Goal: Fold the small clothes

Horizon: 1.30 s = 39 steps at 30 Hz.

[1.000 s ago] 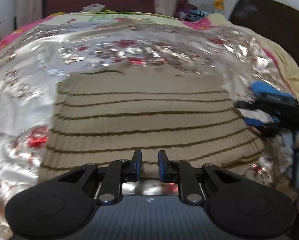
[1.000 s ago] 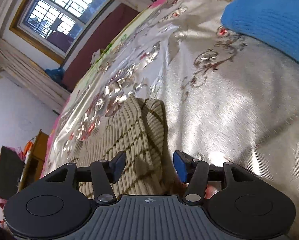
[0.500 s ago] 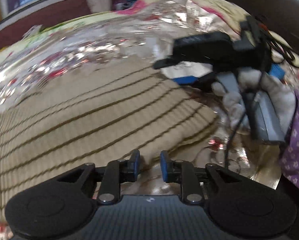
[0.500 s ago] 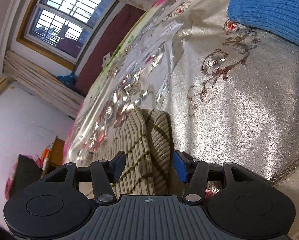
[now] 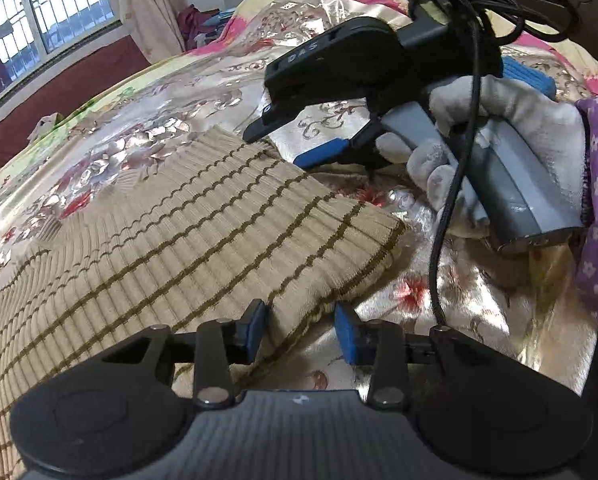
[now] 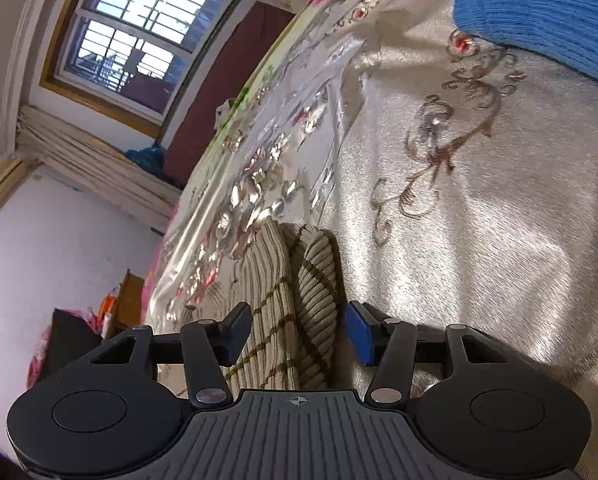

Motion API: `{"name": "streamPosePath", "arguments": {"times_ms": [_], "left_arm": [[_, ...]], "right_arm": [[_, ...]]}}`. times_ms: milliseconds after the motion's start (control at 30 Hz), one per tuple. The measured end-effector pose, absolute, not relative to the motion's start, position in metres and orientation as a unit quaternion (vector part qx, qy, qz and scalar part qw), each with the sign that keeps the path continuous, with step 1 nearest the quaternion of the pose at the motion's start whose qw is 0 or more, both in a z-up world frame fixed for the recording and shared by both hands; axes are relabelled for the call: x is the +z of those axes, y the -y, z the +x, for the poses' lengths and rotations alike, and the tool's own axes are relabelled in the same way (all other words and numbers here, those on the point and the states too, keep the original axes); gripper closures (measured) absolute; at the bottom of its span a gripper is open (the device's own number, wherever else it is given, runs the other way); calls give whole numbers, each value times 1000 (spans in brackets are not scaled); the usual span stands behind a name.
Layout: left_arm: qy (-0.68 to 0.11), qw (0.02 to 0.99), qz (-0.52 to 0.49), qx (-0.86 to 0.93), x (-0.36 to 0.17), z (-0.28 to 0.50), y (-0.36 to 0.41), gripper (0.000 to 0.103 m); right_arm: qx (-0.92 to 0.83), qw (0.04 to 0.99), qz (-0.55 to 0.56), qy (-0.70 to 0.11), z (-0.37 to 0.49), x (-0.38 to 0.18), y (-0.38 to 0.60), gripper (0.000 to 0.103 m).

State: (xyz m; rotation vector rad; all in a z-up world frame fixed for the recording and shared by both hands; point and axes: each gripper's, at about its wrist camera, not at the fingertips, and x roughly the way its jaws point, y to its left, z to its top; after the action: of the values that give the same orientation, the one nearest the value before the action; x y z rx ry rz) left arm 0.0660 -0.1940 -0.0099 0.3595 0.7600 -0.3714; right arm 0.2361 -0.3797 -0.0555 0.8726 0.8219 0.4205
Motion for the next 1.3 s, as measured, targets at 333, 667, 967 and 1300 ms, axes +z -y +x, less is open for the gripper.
{"name": "streamPosePath", "arguments": {"times_ms": [333,667,967,1300], "left_arm": [[-356,897,195,-173,-9,67,198,56],[-315,895,257,-184,-21,62,228,53],[-315,896,253,-183,-20,60,226,50],[-325,897,243,-179,-17,68,223,42]], "right_arm": [[218,785,432,-388,243,-58,387,51],[225,789,417,-391,238,-57,390,50],[213,781,432,-398,248,-60,386,50],[231,769,443,-398,253,-62,389,50]]}}
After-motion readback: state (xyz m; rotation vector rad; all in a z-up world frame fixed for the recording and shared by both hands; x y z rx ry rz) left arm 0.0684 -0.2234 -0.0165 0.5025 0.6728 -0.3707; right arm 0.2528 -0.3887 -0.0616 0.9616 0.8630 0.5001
